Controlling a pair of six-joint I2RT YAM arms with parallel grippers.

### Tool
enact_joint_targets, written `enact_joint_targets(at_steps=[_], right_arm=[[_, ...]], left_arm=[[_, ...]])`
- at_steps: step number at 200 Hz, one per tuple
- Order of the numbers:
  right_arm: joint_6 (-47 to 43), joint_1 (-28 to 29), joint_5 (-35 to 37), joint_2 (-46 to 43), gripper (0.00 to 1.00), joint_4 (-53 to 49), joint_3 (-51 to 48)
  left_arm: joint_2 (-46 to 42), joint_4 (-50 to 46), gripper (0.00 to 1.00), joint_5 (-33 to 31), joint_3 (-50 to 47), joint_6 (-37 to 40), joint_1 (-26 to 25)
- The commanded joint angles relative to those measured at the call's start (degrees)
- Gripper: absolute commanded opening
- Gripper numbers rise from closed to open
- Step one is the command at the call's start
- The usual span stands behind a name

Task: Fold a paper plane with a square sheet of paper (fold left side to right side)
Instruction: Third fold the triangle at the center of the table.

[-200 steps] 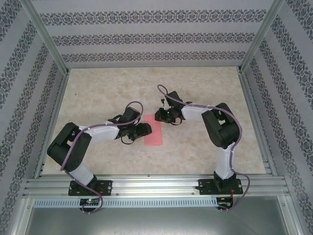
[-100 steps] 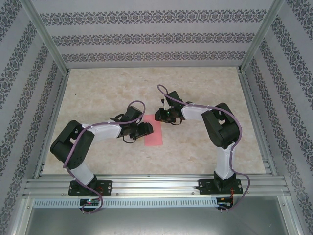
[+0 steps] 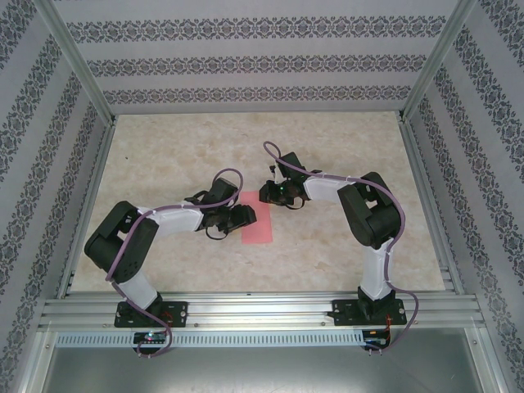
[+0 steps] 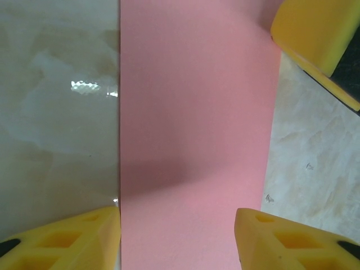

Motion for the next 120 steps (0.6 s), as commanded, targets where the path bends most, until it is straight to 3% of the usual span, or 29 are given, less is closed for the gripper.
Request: enact_joint_targets(at_steps=[1, 79, 120], right_arm=[[0.2, -0.4, 0.4, 2.2, 0.26, -0.8, -1.0], [0.2, -0.4, 0.3, 2.5, 0.26, -1.0, -0.7], [-0.1, -0.5, 0.3, 1.5, 0.27, -0.2, -1.1]], left_arm=[[-0.6, 6.4, 0.56, 5.0, -1.3, -2.9, -1.6], [-3.4, 6.2, 0.53, 4.2, -1.8, -3.8, -1.6], [-3.6, 4.2, 0.37, 2.6, -1.8, -3.0, -1.6]])
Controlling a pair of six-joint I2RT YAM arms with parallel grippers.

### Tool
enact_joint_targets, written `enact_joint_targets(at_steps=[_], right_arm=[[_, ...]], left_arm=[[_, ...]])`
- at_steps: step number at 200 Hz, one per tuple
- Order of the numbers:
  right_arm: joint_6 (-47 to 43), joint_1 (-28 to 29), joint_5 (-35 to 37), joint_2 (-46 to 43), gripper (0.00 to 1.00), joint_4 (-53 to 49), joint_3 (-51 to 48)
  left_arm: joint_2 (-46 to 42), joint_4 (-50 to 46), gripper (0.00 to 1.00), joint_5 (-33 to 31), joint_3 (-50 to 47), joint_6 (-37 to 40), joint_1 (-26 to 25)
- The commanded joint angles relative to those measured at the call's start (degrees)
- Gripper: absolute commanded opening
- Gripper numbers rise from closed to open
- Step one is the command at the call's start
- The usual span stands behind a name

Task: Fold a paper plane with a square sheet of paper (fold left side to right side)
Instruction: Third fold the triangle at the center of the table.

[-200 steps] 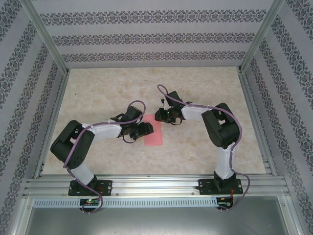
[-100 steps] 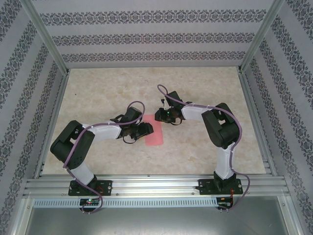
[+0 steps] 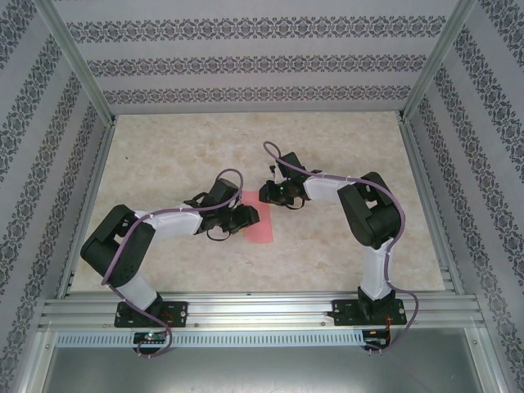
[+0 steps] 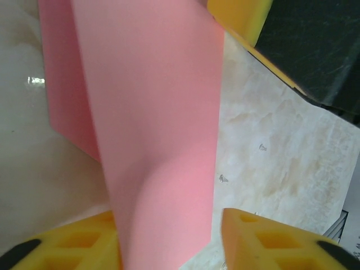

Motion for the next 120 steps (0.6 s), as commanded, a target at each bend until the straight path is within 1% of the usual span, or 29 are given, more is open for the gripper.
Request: enact_joint_targets(at_steps=[1, 18, 30, 49, 73, 91, 120], right_arm=[[-0.1, -0.5, 0.4, 1.4, 0.27, -0.3, -1.2], [-0.7, -0.6, 0.2, -0.3, 0.3, 1.4, -2.3], [-1.1, -0.9, -0.1, -1.8, 0.36, 2.8, -3.2], [-1.8, -1.3, -1.1, -4.3, 0.43, 4.7, -4.4], [-3.8, -1.8, -0.6, -8.6, 0.5, 6.2, -6.8], [-5.3, -2.2, 0.8, -13.2, 0.52, 7.4, -10.4], [-7.2, -1.2, 3.2, -23.8, 0.52, 10.2, -19.2]], left_arm=[[-1.5, 0.4, 0.36, -1.1, -0.5, -0.1, -0.5], [-1.5, 1.1, 0.25, -1.2, -1.0, -0.7, -0.4], [-1.5, 1.4, 0.18, -1.3, -1.2, -1.1, -0.4], [-1.7, 1.4, 0.1, -1.4, -1.4, -1.6, -0.5], [-2.3, 1.3, 0.08, -1.9, -1.8, -2.1, -0.4], [-2.9, 1.4, 0.07, -2.3, -2.2, -2.7, -0.4], [-3.2, 2.4, 0.07, -2.1, -2.7, -4.3, -0.4]])
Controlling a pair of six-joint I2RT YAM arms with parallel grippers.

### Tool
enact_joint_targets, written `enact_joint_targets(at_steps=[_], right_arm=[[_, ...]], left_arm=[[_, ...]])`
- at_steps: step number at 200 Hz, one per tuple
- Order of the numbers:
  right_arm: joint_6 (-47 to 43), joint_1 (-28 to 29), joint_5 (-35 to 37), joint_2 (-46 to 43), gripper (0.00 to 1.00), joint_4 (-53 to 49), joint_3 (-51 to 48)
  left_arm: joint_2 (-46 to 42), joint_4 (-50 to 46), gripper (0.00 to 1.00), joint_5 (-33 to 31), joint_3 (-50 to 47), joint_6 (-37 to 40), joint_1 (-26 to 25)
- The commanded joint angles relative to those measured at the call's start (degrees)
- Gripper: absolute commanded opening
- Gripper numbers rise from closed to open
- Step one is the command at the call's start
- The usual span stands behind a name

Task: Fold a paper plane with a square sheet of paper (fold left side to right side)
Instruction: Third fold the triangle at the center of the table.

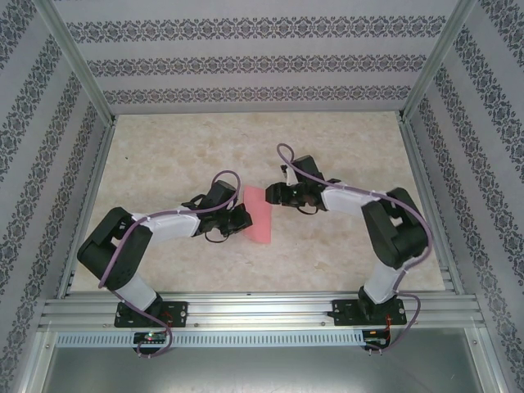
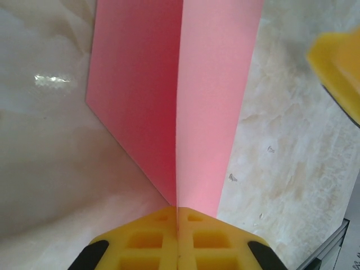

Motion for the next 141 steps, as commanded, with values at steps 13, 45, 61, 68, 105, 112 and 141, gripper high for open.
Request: enact_joint_targets(at_steps=[13, 45, 61, 68, 105, 112, 141], right_arm=[[-4.8, 3.0, 6.1, -13.6, 0.52, 4.9, -9.8], [-9.9, 13.0, 17.1, -24.4, 0.51, 5.7, -17.5], [-12.4, 19.0, 23.0, -27.8, 0.51, 6.6, -20.7], [-13.4, 21.8, 25.9, -28.9, 0.51, 6.7, -21.6], [-18.1, 34.2, 35.7, -29.6, 0.51, 6.2, -22.8], [-18.9, 35.8, 37.5, -28.5, 0.51, 5.6, -22.2], [-22.6, 40.9, 44.0, -21.3, 0.5, 4.4, -18.1]], left_arm=[[-1.5, 3.0, 0.07, -0.5, -1.0, -3.4, -0.5], [-1.6, 4.2, 0.06, -0.6, -1.4, -6.9, -0.4], [-1.5, 4.7, 0.06, -0.5, -1.6, -8.4, -0.5], [-1.5, 4.9, 0.05, -0.3, -1.6, -8.8, -0.4], [-1.7, 4.6, 0.05, 0.0, -1.3, -9.3, -0.4], [-1.7, 4.6, 0.05, -0.1, -1.3, -9.3, -0.4], [-1.8, 4.0, 0.05, 0.0, -0.9, -9.0, -0.4]])
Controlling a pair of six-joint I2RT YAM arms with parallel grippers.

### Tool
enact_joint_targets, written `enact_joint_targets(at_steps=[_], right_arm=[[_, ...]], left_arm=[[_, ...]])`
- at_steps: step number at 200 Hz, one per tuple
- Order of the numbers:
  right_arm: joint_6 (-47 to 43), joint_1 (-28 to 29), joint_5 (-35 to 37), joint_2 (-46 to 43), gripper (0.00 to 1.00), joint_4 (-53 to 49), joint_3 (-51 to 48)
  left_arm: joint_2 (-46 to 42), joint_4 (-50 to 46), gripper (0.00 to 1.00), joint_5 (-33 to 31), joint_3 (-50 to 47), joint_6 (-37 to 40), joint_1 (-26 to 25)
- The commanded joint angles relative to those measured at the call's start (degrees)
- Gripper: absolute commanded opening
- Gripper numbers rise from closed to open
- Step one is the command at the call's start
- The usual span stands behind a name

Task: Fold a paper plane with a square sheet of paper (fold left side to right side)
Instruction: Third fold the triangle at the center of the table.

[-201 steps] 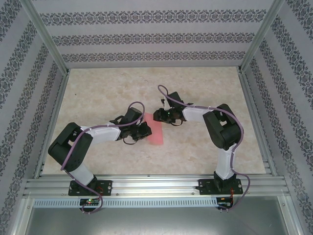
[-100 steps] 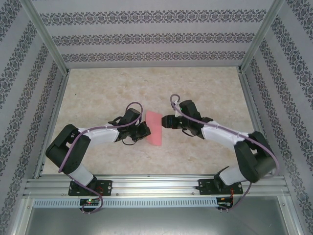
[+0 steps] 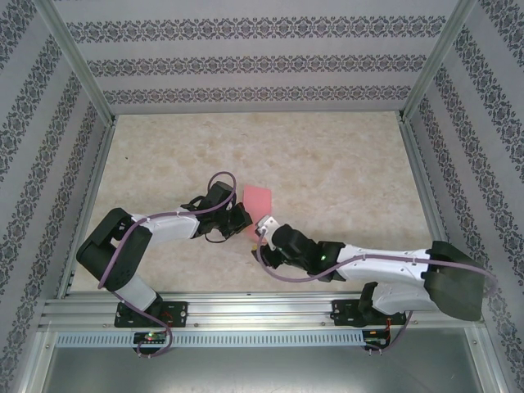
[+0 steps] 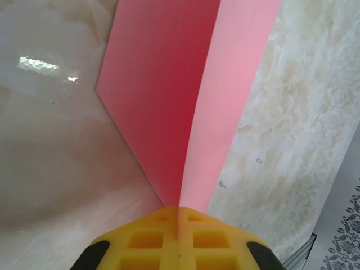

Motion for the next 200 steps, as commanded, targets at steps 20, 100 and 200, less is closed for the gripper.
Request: enact_joint_targets(at_steps=[20, 100, 200], right_arm=[[-7.6, 4.4, 11.7, 10.2, 0.48, -0.8, 7.0], [-13.5, 4.6, 15.3, 20.7, 0.44, 0.2, 13.1], [-15.6, 3.1, 14.5, 21.3, 0.08, 0.4, 14.2]], left_arm=[[-1.6, 0.4, 0.05, -0.2, 0.7, -0.2, -0.5], [-1.3, 0.0, 0.05, 0.2, 1.1, 0.2, -0.4], [-1.2, -0.3, 0.08, 0.6, 1.2, 0.4, -0.5]])
